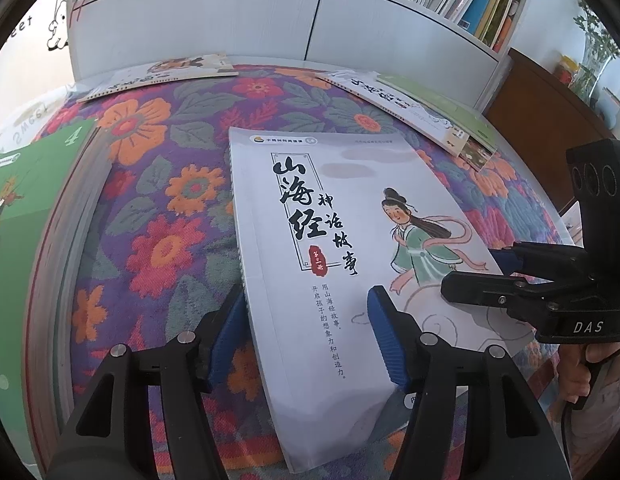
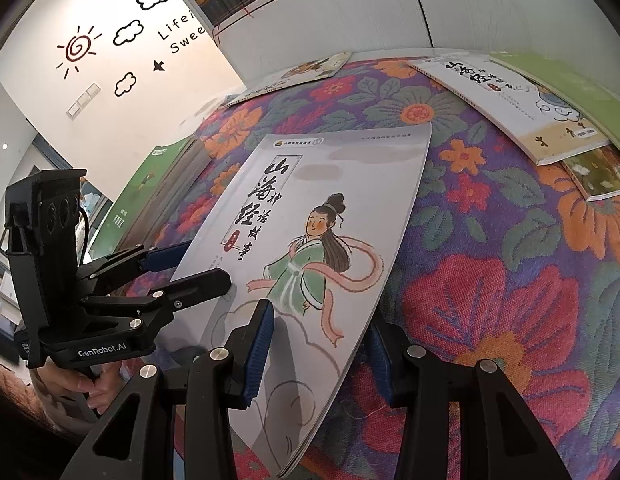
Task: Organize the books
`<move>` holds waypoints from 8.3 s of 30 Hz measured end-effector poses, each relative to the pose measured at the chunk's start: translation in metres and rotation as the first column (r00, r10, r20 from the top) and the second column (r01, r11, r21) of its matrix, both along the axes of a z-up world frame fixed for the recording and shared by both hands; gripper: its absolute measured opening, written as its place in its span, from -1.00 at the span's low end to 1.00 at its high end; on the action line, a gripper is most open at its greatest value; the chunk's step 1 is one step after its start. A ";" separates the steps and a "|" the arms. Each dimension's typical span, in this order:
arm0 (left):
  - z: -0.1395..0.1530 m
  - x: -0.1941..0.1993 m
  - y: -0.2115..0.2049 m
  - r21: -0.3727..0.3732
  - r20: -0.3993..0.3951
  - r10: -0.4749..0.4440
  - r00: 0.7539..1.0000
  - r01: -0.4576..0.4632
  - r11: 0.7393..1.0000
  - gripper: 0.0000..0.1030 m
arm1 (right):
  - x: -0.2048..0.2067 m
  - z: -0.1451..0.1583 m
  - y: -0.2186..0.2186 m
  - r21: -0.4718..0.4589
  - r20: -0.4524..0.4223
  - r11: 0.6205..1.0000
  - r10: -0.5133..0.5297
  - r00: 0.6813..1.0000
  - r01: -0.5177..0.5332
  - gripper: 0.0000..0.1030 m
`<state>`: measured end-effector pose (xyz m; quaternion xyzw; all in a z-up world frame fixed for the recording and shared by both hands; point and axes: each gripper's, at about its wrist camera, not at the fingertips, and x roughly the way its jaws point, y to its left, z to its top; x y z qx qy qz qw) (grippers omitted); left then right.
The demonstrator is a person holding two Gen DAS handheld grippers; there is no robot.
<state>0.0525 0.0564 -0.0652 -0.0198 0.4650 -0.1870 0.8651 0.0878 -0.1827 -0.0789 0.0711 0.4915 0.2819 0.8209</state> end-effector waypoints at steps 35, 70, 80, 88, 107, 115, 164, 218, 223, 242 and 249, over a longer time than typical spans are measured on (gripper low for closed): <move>0.086 -0.028 0.082 -0.451 0.047 0.061 0.997 -0.034 0.892 0.12 | -0.062 0.134 0.034 0.139 0.263 0.988 0.024 0.964 -0.063 -0.71; 0.040 0.010 0.276 -0.242 -0.028 0.177 0.984 -0.178 0.954 0.12 | -0.001 0.042 0.282 0.059 0.041 0.993 0.100 0.994 -0.102 -0.68; 0.043 0.008 0.276 -0.172 0.006 0.199 0.980 -0.195 0.966 0.12 | 0.001 0.037 0.283 0.065 0.001 0.997 0.051 0.999 -0.051 -0.37; 0.057 0.003 0.282 -0.162 0.026 0.243 0.970 -0.236 0.958 0.12 | -0.004 0.042 0.280 0.044 -0.044 0.998 0.038 0.998 -0.036 -0.13; 0.156 0.153 0.227 -0.195 0.063 0.258 0.964 -0.241 0.951 0.17 | 0.107 0.183 0.120 0.085 0.181 0.980 -0.194 0.964 0.182 -0.10; 0.041 0.278 0.209 -0.035 -0.187 0.289 0.939 -0.300 0.953 0.12 | 0.234 0.096 0.118 0.044 0.067 0.961 -0.275 0.959 0.273 -0.09; 0.070 0.024 -0.007 0.067 -0.194 -0.062 0.979 0.077 0.995 0.15 | -0.039 0.089 0.008 -0.094 0.073 0.996 0.013 0.997 -0.006 -0.06; 0.001 0.025 0.019 -0.083 -0.219 0.000 0.976 -0.018 0.996 -0.40 | 0.009 0.001 -0.015 0.037 -0.190 0.999 -0.014 0.982 0.022 -0.60; 0.006 0.025 0.021 -0.145 -0.266 -0.044 0.963 0.005 0.989 -0.42 | 0.002 0.020 -0.012 0.010 -0.126 1.000 -0.028 0.992 0.030 -0.70; 0.066 0.012 0.030 -0.187 -0.155 -0.113 0.981 0.083 0.979 -0.42 | -0.035 0.092 0.001 -0.009 0.036 1.000 -0.007 0.999 0.007 -0.71; 0.094 0.012 0.053 -0.169 -0.102 -0.096 0.990 0.078 0.983 -0.42 | -0.042 0.122 0.026 -0.025 0.106 0.999 0.023 0.994 -0.021 -0.71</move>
